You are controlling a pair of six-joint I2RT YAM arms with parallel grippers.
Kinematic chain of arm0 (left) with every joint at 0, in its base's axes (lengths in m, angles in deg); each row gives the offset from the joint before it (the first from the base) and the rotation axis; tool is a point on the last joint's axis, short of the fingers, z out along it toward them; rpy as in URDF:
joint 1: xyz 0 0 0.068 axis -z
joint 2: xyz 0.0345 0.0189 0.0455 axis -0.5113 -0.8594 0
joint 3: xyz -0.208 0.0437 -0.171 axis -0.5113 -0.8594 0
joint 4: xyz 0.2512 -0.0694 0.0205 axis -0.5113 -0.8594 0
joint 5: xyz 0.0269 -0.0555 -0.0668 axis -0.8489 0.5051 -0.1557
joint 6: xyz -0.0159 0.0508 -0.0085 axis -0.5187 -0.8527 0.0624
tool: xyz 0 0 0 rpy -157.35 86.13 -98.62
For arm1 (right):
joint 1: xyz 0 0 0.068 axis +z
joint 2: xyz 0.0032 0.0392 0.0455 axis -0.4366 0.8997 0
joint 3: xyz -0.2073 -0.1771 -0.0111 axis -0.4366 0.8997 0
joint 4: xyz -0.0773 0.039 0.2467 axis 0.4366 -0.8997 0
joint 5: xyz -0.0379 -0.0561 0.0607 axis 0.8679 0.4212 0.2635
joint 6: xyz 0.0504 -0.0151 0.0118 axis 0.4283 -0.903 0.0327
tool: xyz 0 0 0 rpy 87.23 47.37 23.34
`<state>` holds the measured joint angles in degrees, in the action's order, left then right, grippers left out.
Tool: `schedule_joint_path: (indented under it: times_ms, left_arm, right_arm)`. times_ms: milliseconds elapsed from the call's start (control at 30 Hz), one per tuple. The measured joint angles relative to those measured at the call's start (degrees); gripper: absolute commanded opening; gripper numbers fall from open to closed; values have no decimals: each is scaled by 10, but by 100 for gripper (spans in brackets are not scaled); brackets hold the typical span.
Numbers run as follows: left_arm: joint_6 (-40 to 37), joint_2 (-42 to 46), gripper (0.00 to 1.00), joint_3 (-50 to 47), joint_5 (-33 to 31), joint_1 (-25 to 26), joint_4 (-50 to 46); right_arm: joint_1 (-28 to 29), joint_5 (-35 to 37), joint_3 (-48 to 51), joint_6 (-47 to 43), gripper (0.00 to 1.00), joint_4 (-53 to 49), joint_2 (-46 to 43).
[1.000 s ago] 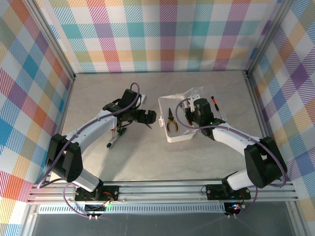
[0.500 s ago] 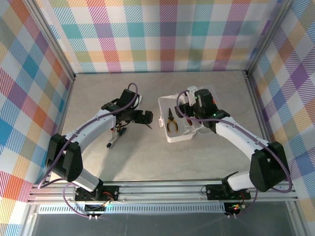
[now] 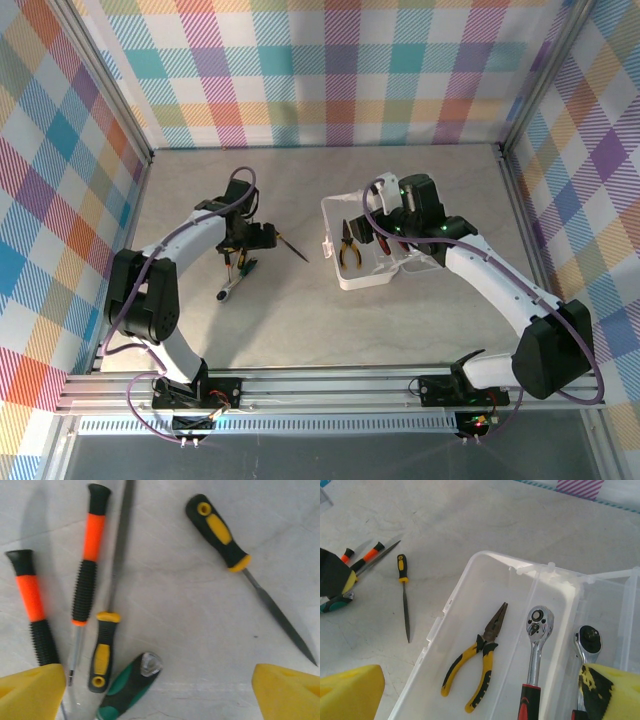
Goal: Pack the tool kit
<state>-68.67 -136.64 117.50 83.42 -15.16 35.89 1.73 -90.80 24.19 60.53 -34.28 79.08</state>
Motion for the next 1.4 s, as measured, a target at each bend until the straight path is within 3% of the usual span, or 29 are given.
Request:
schedule_joint_path:
  times_ms: [233,467,833,1133,1333,1400]
  left_arm:
    - [3,-23,82,5,-39,-16,1]
    - [3,-64,74,39,-35,-24,2]
    - [2,-126,72,110,-5,-2,9]
    - [-53,-170,72,158,-35,29,4]
    - [-163,-170,79,166,-40,37,12]
    - [-206,-170,100,166,-33,39,15]
  right_arm:
    - [0,-4,0,0,99,-7,3]
    - [0,-4,-4,-2,99,-11,16]
    - [0,-10,-15,-4,99,-21,34]
    - [0,-10,-16,-5,99,-26,38]
    - [0,-11,-17,-5,99,-35,42]
    - [0,-12,-17,-5,99,-35,44]
